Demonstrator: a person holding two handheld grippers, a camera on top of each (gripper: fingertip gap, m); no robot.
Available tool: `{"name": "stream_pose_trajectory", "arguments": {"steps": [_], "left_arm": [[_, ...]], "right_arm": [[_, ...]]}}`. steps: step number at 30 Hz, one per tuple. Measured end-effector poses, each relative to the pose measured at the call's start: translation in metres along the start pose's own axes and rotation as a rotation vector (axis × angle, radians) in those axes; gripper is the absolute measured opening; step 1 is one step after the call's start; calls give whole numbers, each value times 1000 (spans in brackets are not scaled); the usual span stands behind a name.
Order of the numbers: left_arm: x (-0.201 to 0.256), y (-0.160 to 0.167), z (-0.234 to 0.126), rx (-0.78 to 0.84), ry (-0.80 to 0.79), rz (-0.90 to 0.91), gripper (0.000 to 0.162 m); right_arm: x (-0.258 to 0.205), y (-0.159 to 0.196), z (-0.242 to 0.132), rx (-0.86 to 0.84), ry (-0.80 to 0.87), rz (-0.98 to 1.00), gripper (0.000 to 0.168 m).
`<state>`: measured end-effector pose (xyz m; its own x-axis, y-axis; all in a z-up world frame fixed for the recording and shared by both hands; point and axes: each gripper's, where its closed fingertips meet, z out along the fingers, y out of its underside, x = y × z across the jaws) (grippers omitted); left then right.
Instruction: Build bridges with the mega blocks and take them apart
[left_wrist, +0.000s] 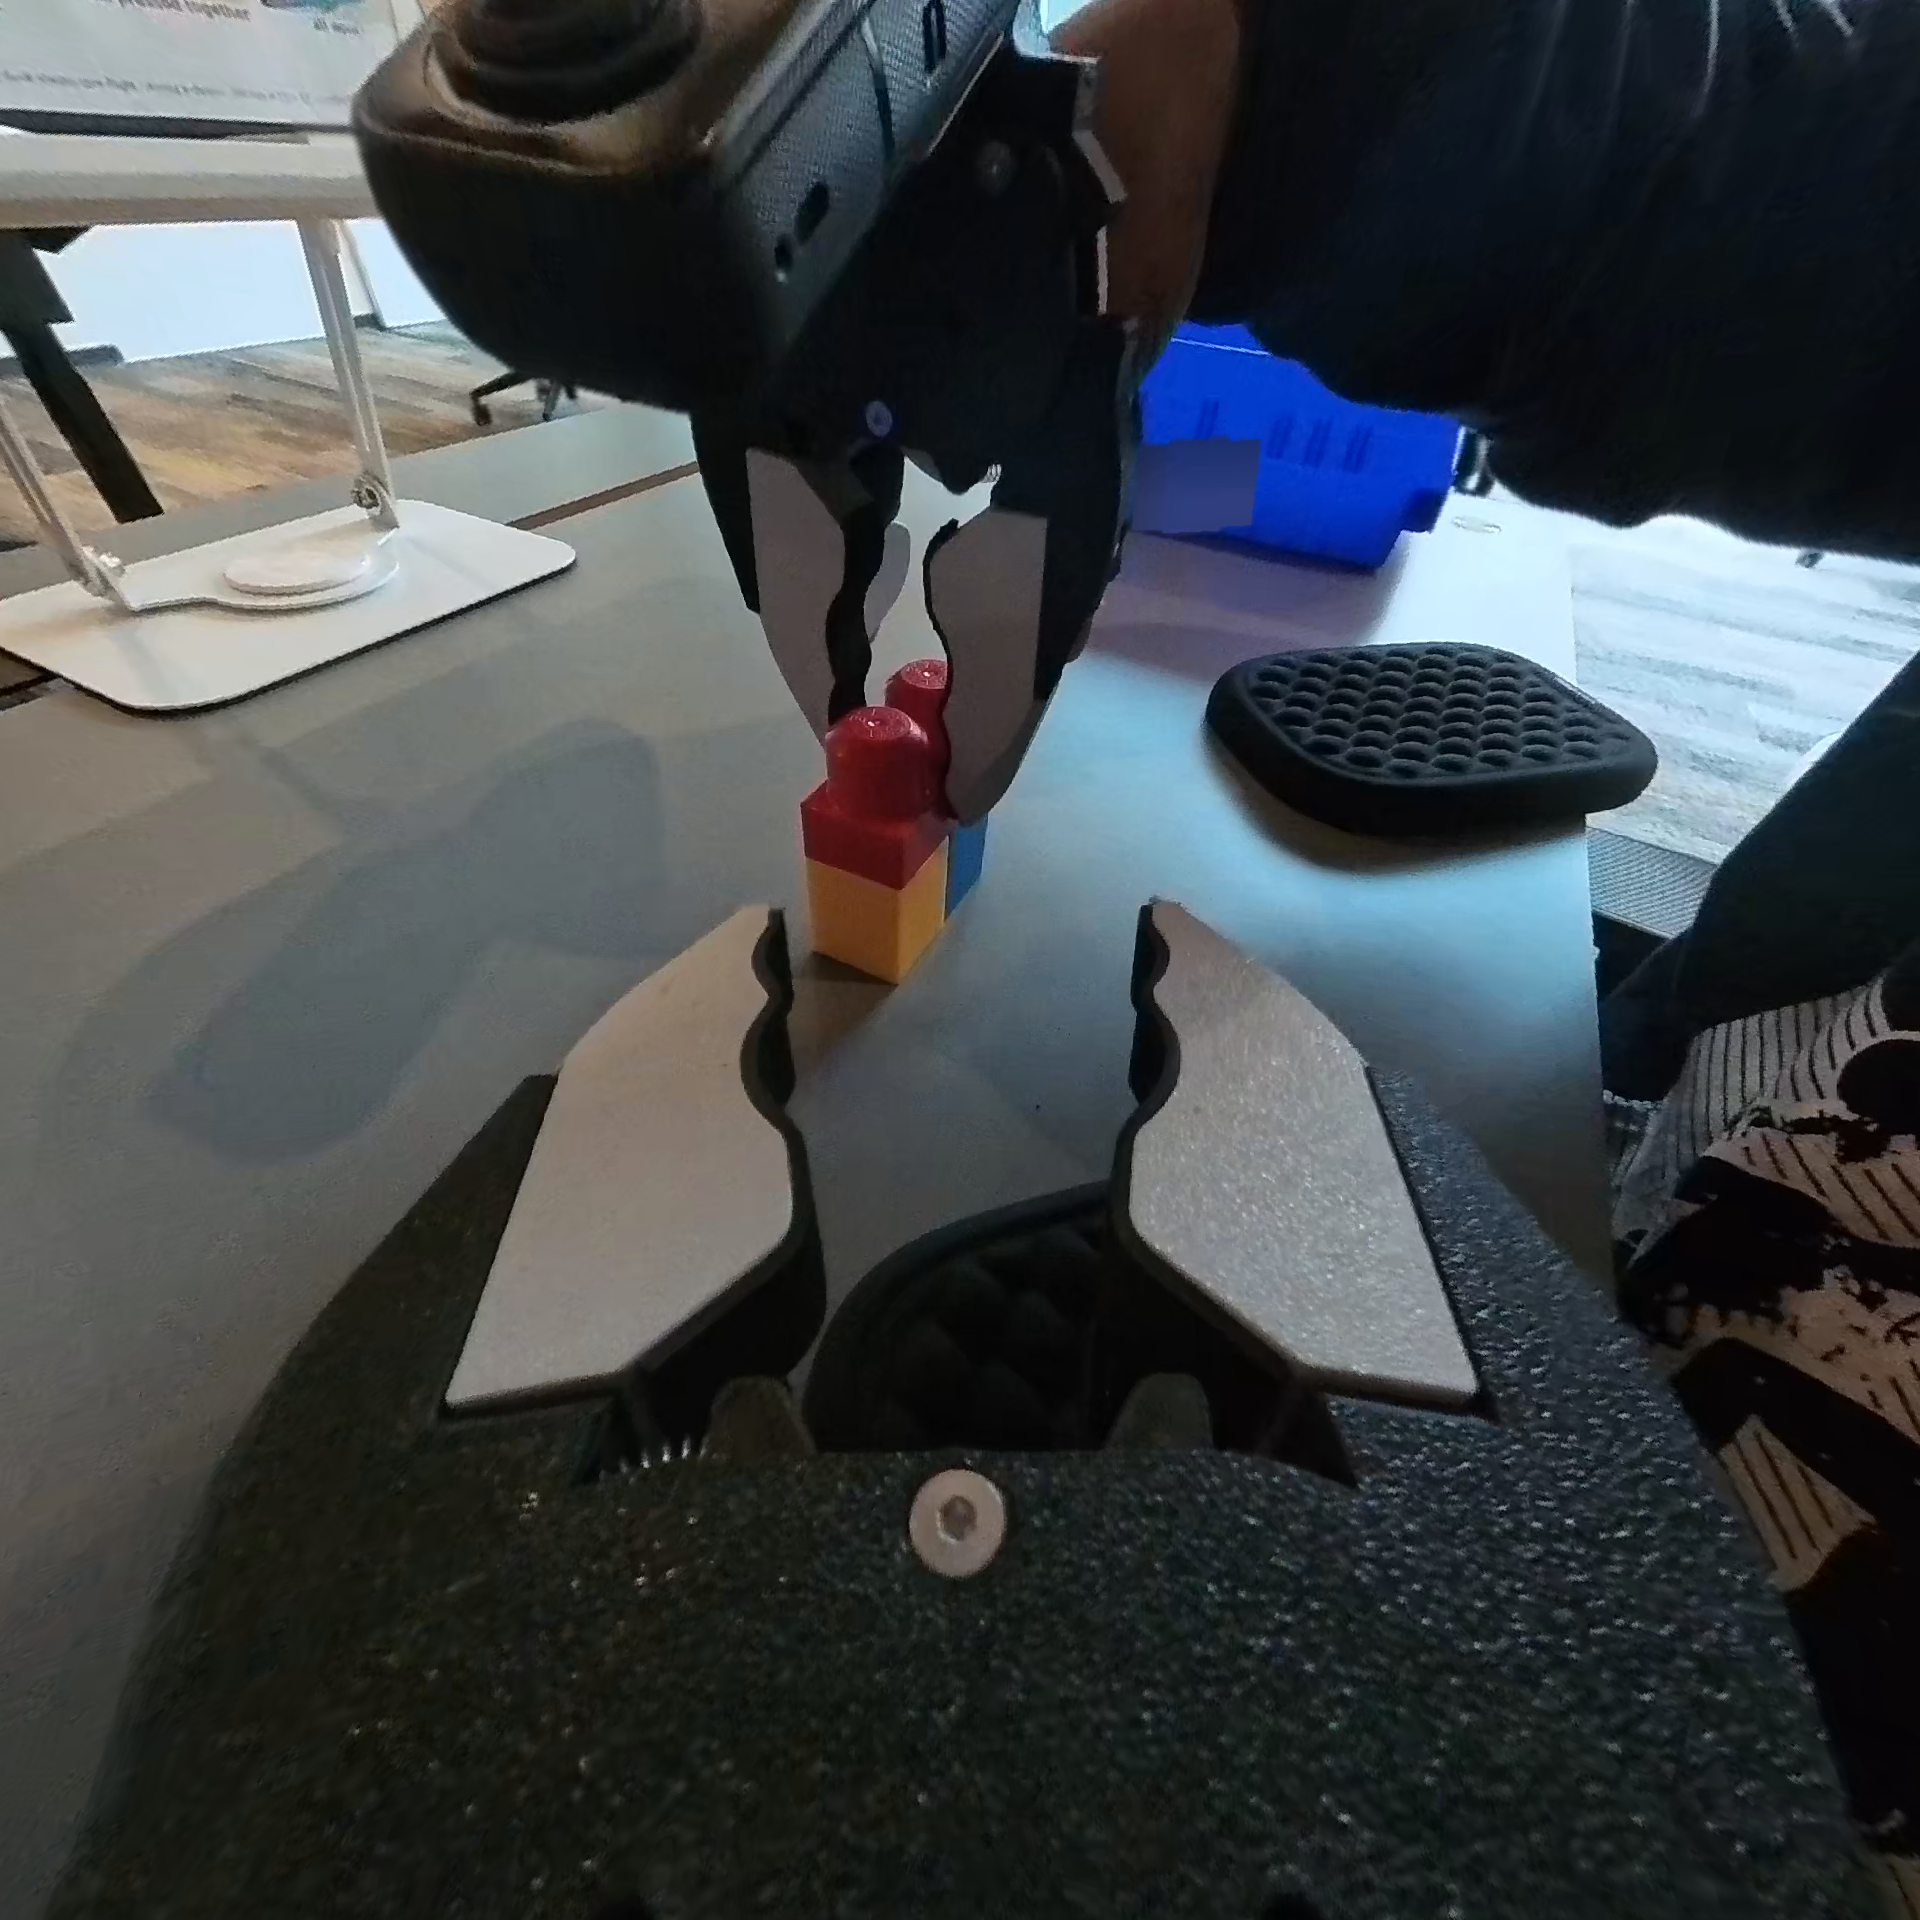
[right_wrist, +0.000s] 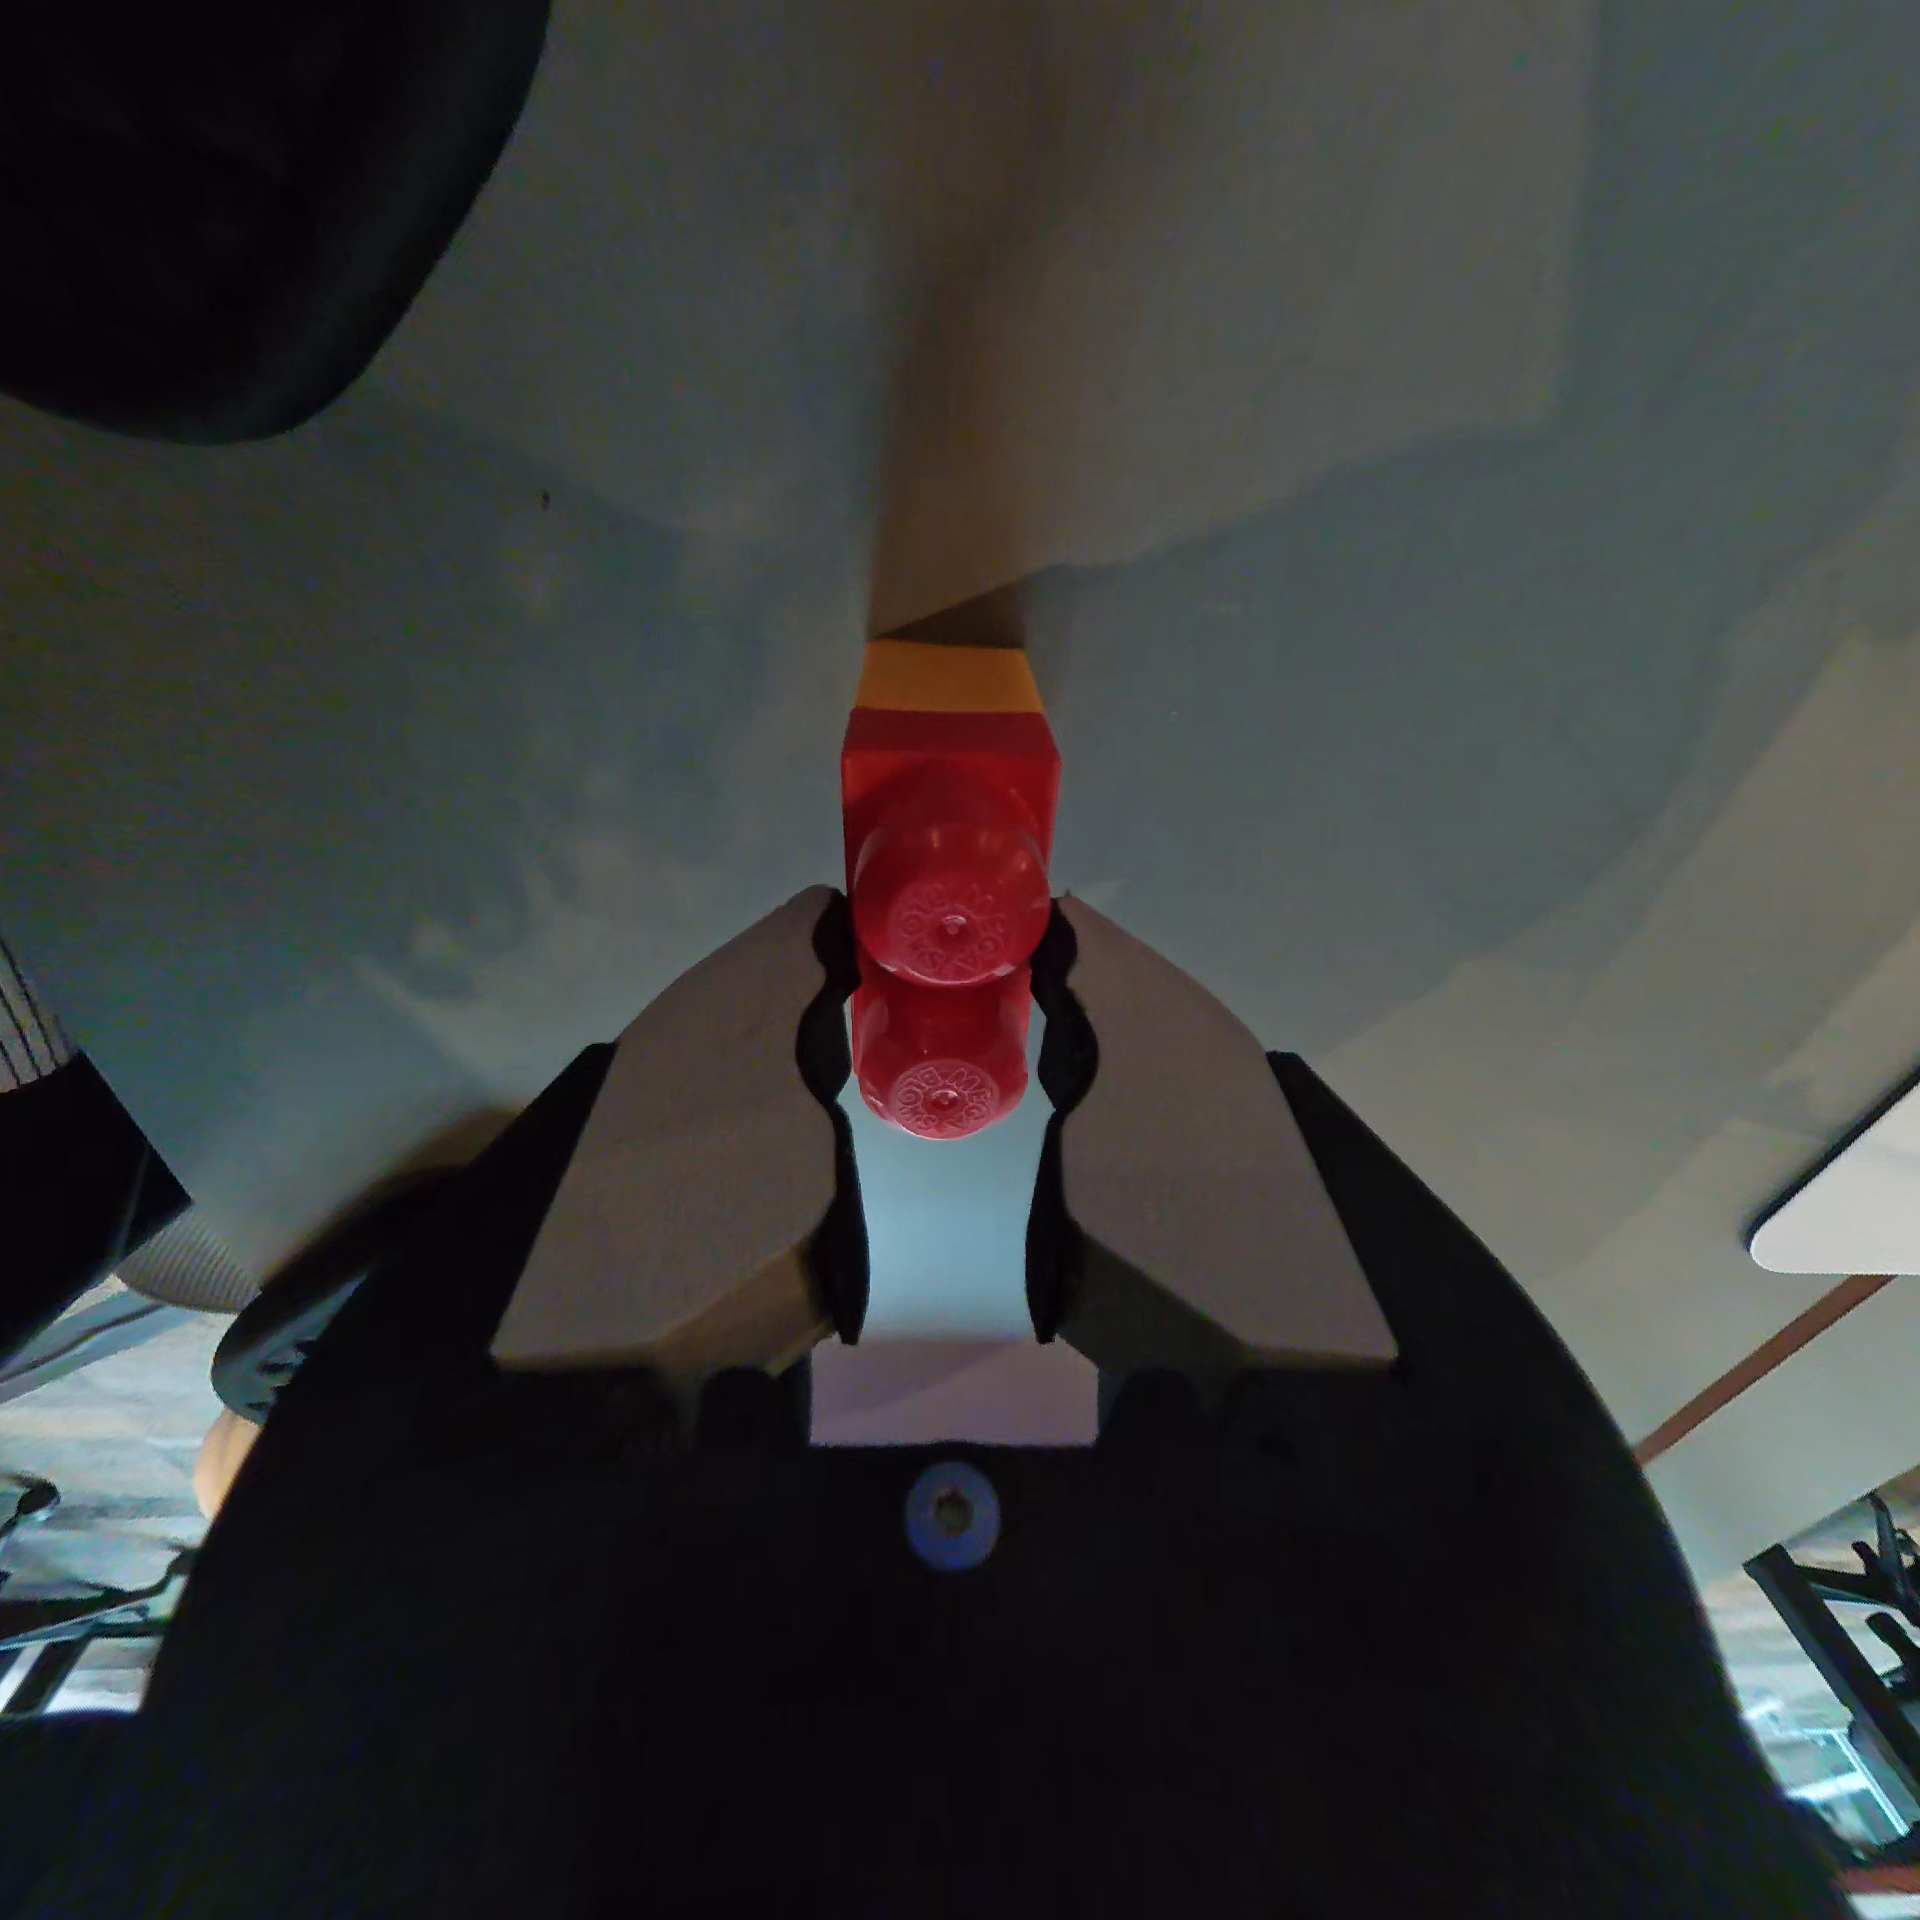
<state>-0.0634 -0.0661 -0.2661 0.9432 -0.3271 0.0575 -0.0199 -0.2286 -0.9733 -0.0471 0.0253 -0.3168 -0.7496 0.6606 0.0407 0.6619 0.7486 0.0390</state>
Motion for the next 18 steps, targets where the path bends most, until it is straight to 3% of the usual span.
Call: {"name": "stream_pose_trajectory", "arguments": {"steps": [13, 18], "left_arm": [[0, -2, -2, 19, -6, 1, 63], [0, 0, -1, 6, 2, 0, 63]], "right_arm": [[1, 0, -3, 48, -1, 21, 33], [-2, 11, -28, 82, 24, 43, 33]]}}
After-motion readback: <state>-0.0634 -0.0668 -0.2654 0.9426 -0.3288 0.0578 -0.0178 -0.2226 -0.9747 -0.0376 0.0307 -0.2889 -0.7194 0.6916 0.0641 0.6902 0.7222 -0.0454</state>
